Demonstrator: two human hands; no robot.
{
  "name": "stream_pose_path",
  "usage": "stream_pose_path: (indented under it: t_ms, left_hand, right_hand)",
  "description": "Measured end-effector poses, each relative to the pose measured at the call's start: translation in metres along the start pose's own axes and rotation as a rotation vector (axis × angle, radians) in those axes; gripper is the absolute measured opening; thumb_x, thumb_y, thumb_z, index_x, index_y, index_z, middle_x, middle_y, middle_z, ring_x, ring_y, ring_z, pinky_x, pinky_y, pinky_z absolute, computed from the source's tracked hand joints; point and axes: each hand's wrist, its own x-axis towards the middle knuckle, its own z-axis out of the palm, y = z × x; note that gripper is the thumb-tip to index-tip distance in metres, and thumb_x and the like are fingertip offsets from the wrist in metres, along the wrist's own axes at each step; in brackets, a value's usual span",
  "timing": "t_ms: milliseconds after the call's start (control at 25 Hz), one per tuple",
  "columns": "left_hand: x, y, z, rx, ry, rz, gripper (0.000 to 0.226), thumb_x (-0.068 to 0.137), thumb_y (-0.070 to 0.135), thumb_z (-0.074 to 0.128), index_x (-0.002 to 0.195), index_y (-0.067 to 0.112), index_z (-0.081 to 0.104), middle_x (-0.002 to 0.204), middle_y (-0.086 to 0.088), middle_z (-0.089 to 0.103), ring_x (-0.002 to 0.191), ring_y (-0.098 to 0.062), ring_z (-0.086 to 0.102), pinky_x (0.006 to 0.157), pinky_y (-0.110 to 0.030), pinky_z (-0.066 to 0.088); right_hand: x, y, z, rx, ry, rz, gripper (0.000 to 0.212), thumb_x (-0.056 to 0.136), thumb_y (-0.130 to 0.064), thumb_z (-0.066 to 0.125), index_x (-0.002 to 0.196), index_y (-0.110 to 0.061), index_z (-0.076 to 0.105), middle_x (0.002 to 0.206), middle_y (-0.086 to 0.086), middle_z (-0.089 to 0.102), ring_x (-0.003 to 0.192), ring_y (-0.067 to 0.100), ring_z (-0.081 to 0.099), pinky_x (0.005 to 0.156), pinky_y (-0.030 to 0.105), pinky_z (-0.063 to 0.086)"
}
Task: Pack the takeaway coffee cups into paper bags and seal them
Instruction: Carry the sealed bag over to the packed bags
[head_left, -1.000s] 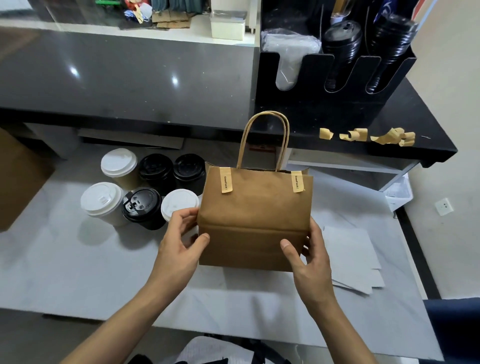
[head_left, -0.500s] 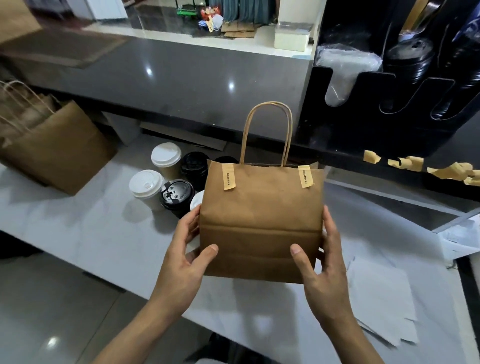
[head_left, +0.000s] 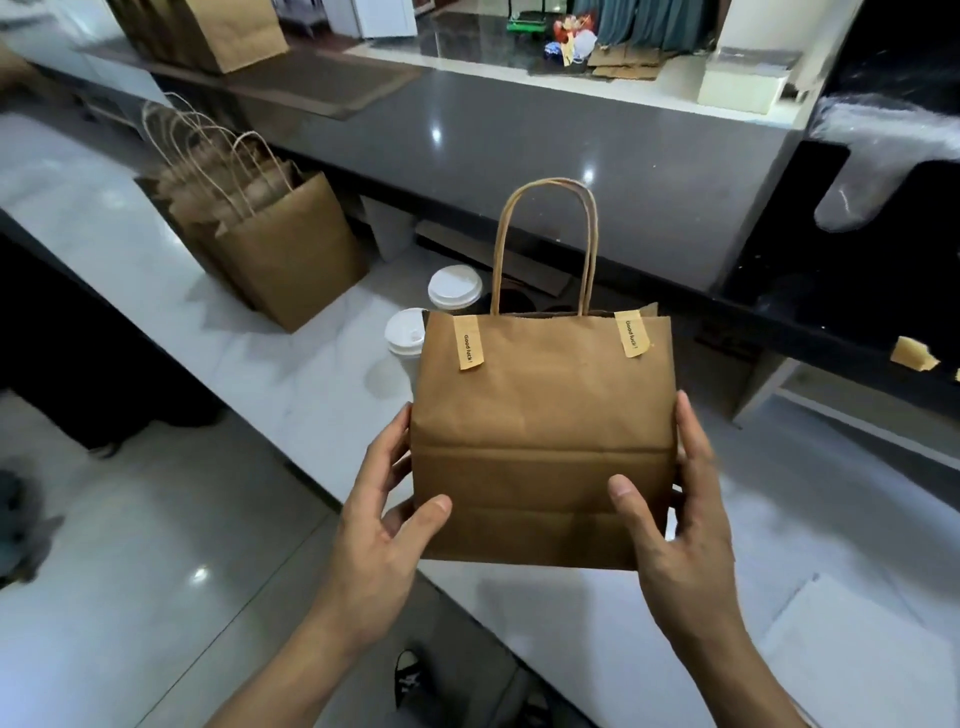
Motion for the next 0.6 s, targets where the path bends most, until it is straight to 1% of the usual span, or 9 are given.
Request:
stream_pose_path:
  t_ms: [80,200,240,320,400,480,560,600]
  left_hand:
    - [-0.005,-0.002,-0.015,-0.009,0.045,0.008,0.07,0.09,0.007,0.067,0.149,0.035,0.041,0.136,0.026,0.057,0.131,-0.004,0.051,0.09,-0.01,0.049]
    - [-0.01,-0.004,-0.04,-0.018,0.118,-0.008,0.071,0.091,-0.012,0.062,0.145,0.03,0.043,0.129,0.027,0.061,0.123,0.005,0.055,0.088,-0.006,0.046]
    - [-0.012,-0.004,-0.051,-0.029,0.133,-0.016,0.071,0.091,-0.015,0.059,0.145,0.028,0.043,0.129,0.025,0.062,0.121,0.007,0.056,0.088,-0.005,0.046]
    - [-0.015,-0.008,-0.073,-0.027,0.153,-0.02,0.071,0.091,-0.015,0.058,0.145,0.028,0.042,0.13,0.025,0.062,0.119,0.008,0.057,0.089,-0.005,0.045]
    - [-0.017,-0.014,-0.101,-0.02,0.176,-0.024,0.072,0.091,-0.013,0.059,0.146,0.029,0.042,0.129,0.029,0.061,0.12,0.008,0.057,0.09,-0.005,0.044]
    - [-0.018,-0.019,-0.129,-0.026,0.201,-0.034,0.072,0.092,-0.012,0.06,0.147,0.03,0.042,0.129,0.03,0.06,0.122,0.006,0.056,0.09,-0.005,0.044]
    - [-0.02,-0.022,-0.158,-0.021,0.224,-0.034,0.071,0.092,-0.009,0.061,0.147,0.032,0.041,0.129,0.034,0.059,0.121,0.009,0.056,0.088,-0.004,0.044]
    - [-0.021,-0.024,-0.17,-0.018,0.238,-0.037,0.071,0.093,-0.008,0.061,0.147,0.033,0.041,0.128,0.035,0.059,0.119,0.011,0.056,0.087,-0.003,0.044]
  right_hand:
    - [0.0,-0.006,0.015,-0.001,-0.036,-0.012,0.076,0.091,-0.044,0.069,0.151,-0.059,0.025,0.145,-0.04,0.039,0.121,-0.007,0.049,0.095,0.023,0.044]
    - [0.001,-0.015,0.043,0.004,-0.088,-0.033,0.077,0.085,-0.042,0.064,0.152,-0.055,0.028,0.138,-0.047,0.041,0.118,-0.011,0.049,0.091,0.018,0.042]
    - [-0.001,-0.017,0.054,0.006,-0.105,-0.041,0.077,0.087,-0.042,0.067,0.152,-0.055,0.028,0.138,-0.046,0.042,0.118,-0.011,0.049,0.091,0.018,0.041]
    - [-0.005,-0.022,0.077,0.003,-0.132,-0.044,0.075,0.09,-0.043,0.071,0.151,-0.057,0.029,0.143,-0.037,0.044,0.119,-0.006,0.052,0.091,0.017,0.042]
    - [-0.01,-0.026,0.103,-0.004,-0.162,-0.052,0.077,0.089,-0.037,0.07,0.151,-0.058,0.029,0.148,-0.03,0.044,0.122,0.0,0.053,0.094,0.021,0.044]
    - [-0.014,-0.032,0.13,0.004,-0.2,-0.05,0.076,0.092,-0.033,0.072,0.151,-0.057,0.029,0.149,-0.033,0.042,0.127,-0.002,0.05,0.1,0.028,0.045]
    - [-0.018,-0.039,0.16,0.006,-0.238,-0.048,0.077,0.089,-0.038,0.073,0.15,-0.058,0.029,0.148,-0.034,0.042,0.13,-0.002,0.049,0.106,0.032,0.045]
    - [-0.02,-0.042,0.173,0.004,-0.265,-0.051,0.079,0.087,-0.038,0.071,0.15,-0.06,0.029,0.147,-0.035,0.043,0.13,-0.003,0.049,0.108,0.033,0.044]
